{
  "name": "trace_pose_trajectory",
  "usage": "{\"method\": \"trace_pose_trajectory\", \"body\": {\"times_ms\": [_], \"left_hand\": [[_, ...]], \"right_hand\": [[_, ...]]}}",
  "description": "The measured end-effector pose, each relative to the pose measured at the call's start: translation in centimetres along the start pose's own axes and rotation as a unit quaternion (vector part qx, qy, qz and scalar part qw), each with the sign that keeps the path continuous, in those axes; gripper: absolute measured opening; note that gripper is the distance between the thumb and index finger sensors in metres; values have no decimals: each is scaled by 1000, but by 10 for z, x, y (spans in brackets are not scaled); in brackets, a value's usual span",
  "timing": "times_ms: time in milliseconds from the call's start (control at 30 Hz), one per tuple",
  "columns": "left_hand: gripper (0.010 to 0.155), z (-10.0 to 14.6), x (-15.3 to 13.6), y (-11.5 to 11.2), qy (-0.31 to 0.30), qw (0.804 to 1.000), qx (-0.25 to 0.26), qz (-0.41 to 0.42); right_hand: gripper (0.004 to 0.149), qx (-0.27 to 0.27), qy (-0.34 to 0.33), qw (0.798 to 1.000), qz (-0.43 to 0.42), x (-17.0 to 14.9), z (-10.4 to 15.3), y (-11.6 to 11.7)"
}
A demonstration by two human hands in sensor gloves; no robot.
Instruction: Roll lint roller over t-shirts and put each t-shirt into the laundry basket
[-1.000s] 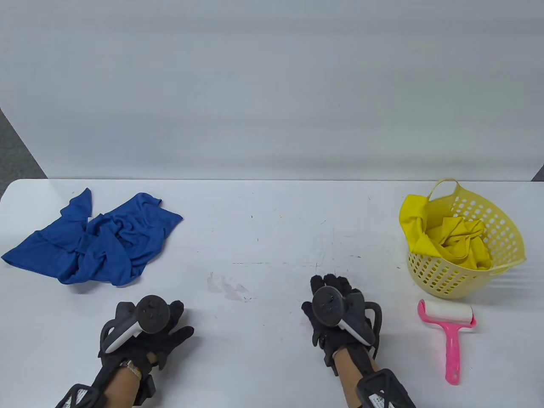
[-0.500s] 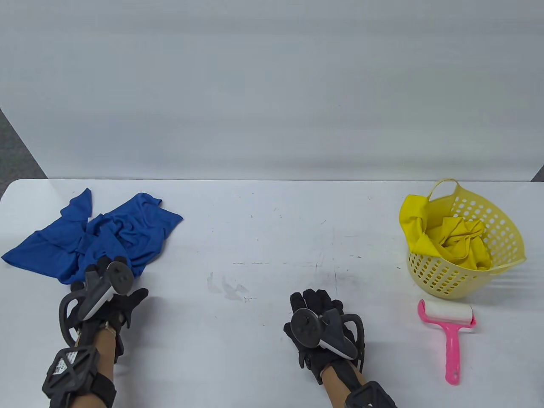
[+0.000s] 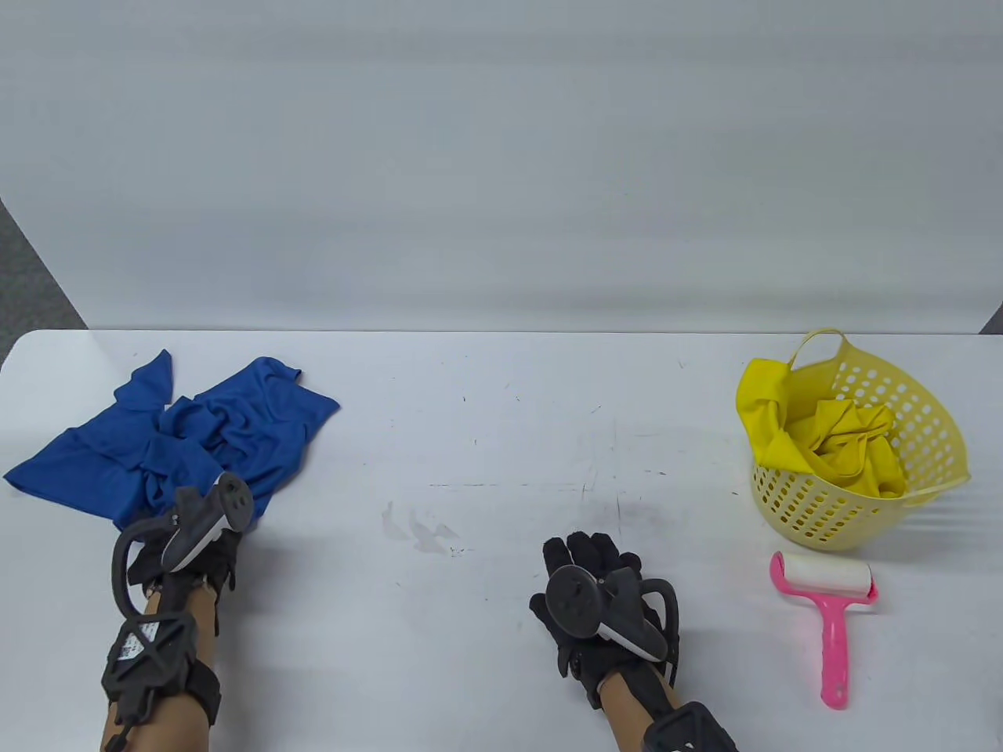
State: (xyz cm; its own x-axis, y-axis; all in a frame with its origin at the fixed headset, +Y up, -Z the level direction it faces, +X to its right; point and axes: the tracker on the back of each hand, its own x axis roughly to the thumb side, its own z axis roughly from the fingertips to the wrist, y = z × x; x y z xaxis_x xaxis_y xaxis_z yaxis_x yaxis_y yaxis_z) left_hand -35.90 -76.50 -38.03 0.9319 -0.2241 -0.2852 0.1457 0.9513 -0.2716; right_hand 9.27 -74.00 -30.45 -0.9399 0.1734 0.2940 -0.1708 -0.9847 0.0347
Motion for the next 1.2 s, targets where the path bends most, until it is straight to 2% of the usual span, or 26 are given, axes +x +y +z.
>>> {"method": "trace_pose_trajectory", "body": {"times_ms": [100, 200, 267, 400, 533, 600, 733, 833, 900, 967, 1000, 1100, 1167, 1200], "left_hand": [[43, 11, 9, 3, -60, 998, 1, 6], [43, 32, 27, 8, -136, 990, 3, 36], [43, 53, 40, 16, -187, 980, 18, 60], [44, 94, 58, 36, -272, 948, 42, 161], [44, 125, 67, 62, -334, 906, 50, 255], [44, 134, 71, 71, -357, 878, 43, 315], [44, 146, 82, 72, -413, 822, 29, 391], [45, 153, 89, 66, -465, 782, 2, 415], [45, 156, 88, 64, -466, 768, -7, 439], [47, 157, 88, 63, -458, 765, 0, 452], [48, 155, 87, 61, -456, 767, 6, 451], [60, 146, 77, 52, -429, 776, 9, 462], [71, 136, 71, 43, -400, 807, 6, 434], [78, 130, 69, 37, -390, 829, -8, 399]], "right_hand": [[66, 2, -4, 1000, 2, 1, 0, 1], [66, 4, -7, 1000, 1, 2, 0, 1], [66, 4, -9, 1000, -5, 3, 0, 0], [68, 0, -14, 999, -30, 10, -1, -5], [74, 1, -29, 996, -80, 29, -2, -14], [80, 0, -46, 993, -112, 44, -3, -24], [90, 6, -91, 973, -210, 70, -4, -34], [91, 27, -123, 961, -247, 85, -4, -26], [87, 36, -135, 960, -242, 89, -2, -18], [57, -18, -139, 960, -243, 88, 0, -14], [50, -38, -136, 956, -255, 86, 2, -15], [47, -63, -113, 940, -316, 69, 9, -19], [47, -89, -90, 919, -374, 52, 11, -21], [47, -99, -77, 905, -407, 42, 11, -22]]}}
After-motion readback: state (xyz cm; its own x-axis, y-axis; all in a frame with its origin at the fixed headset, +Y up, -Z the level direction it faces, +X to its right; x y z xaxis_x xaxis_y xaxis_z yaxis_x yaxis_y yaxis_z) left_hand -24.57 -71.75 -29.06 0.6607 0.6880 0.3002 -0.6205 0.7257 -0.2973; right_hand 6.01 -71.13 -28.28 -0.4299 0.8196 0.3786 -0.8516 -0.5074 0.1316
